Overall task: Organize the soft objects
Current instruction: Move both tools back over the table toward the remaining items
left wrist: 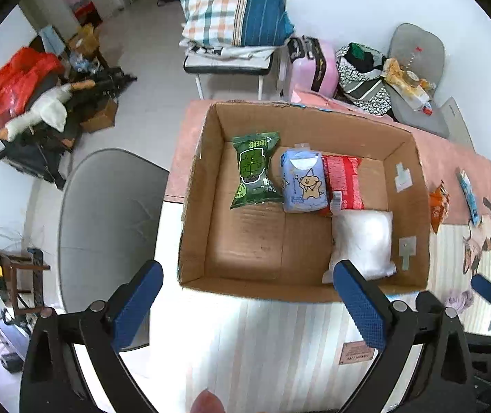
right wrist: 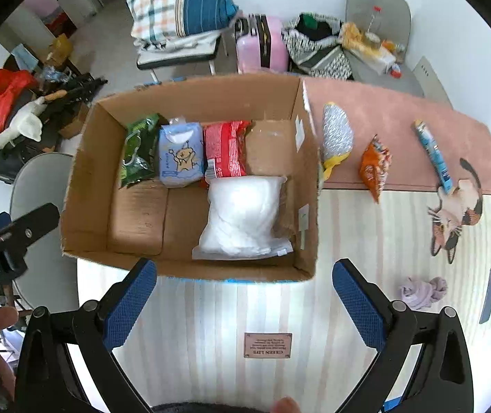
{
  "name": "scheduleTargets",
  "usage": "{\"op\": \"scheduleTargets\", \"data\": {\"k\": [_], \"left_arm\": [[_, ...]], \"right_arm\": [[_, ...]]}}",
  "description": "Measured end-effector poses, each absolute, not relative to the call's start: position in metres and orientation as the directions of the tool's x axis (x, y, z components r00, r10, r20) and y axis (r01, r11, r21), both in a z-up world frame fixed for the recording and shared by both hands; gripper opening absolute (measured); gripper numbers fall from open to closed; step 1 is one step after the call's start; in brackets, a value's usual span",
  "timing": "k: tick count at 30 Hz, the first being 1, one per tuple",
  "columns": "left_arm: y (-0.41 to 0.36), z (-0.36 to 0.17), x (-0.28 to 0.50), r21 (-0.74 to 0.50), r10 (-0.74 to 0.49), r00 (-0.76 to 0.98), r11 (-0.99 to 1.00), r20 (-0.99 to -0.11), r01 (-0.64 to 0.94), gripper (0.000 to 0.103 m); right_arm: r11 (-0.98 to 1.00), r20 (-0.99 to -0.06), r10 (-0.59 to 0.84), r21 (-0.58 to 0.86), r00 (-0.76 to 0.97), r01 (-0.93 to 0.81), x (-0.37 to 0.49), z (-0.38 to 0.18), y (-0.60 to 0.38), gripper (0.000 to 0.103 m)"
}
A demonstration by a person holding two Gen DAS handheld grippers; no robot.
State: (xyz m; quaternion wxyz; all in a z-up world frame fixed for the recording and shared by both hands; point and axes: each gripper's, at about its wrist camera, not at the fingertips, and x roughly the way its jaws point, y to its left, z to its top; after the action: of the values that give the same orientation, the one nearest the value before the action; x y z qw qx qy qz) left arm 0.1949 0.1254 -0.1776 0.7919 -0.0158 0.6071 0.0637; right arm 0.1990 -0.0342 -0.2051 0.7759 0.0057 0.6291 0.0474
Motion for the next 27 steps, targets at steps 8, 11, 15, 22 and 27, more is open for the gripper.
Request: {"op": "scheduleTargets", "data": {"k": [8,11,15,22,27], "left_arm": [[0.118,-0.158,0.17,0.043,0.08,0.293,0.99,-0.953,-0.131,0.102],[0.116,-0.151,0.167,0.026,0.068,0.294,0.989,-0.953,-0.144,0.102],[0.095,-0.144,0.171,0.018,0.054,0.299,0.992,-0.953,-0.123,0.102],[-0.006,-0.15,0.216,0.009,-0.001,0.271,0.999,-0.963,0.037,0.102],[-0.1,-0.177,0.27,0.009,-0.036,0.207,0.978,-0.978,0.21,0.102]], "right_arm": [[0.989,-0.961,0.136,0.118,0.239,-0.089,0.174,-0.177,-0.04,0.103],[0.984,-0.955,0.178,0.165,0.239,-0.071,0.171,-0.172,-0.05,0.103],[0.978,-0.948,0.196,0.206,0.249,0.013,0.171,-0.171,-0.089,0.103],[0.958,-0.97,0.113,0.164,0.216,0.235,0.184,-0.186,-0.216,0.103],[0.934,-0.983,0.041,0.102,0.18,0.344,0.203,-0.199,-0.318,0.103]]}}
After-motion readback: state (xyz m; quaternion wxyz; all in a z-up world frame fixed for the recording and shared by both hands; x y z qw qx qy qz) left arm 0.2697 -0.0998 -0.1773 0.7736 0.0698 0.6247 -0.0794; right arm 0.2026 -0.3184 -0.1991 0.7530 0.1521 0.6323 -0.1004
